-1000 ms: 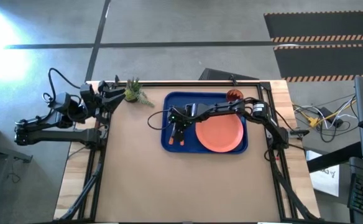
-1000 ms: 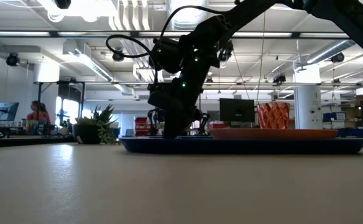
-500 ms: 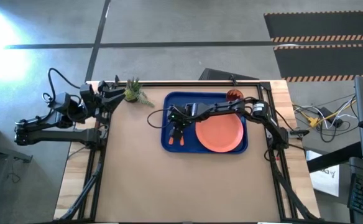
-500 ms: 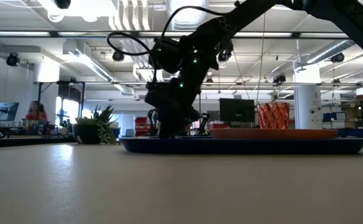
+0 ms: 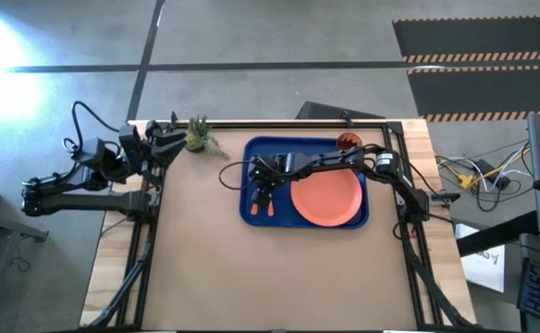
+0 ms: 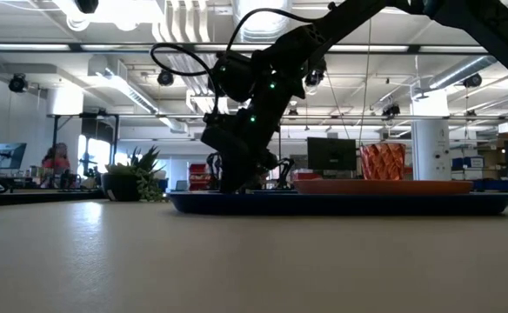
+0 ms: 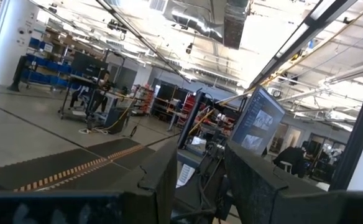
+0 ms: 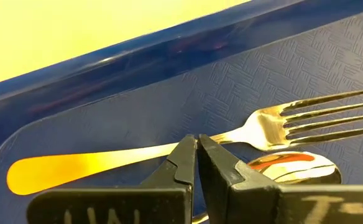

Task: Pick and place plate/cup/fork/spoon on tray
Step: Adjust the silverware and plate on the blue serving tray

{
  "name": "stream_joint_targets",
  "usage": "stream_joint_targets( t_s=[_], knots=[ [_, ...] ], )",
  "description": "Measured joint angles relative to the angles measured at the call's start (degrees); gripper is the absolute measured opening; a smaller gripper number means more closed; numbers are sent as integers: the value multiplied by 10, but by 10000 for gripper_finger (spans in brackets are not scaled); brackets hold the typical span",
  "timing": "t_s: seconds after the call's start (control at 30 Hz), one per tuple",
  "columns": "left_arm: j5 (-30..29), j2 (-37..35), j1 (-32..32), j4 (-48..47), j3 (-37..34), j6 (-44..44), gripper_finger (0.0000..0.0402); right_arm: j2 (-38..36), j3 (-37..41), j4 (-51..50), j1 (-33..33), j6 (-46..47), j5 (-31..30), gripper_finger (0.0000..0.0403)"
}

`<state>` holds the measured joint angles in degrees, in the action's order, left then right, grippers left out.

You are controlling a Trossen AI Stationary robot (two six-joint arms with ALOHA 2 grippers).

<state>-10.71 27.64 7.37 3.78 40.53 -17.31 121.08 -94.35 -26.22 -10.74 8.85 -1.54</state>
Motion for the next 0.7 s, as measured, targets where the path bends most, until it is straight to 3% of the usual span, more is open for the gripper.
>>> stream_joint_targets(
  t_s=[0.7],
  knots=[
    [0,-1,0,-2,0,0,116,0,10,-11,-1,-7,-1,8]
  ],
)
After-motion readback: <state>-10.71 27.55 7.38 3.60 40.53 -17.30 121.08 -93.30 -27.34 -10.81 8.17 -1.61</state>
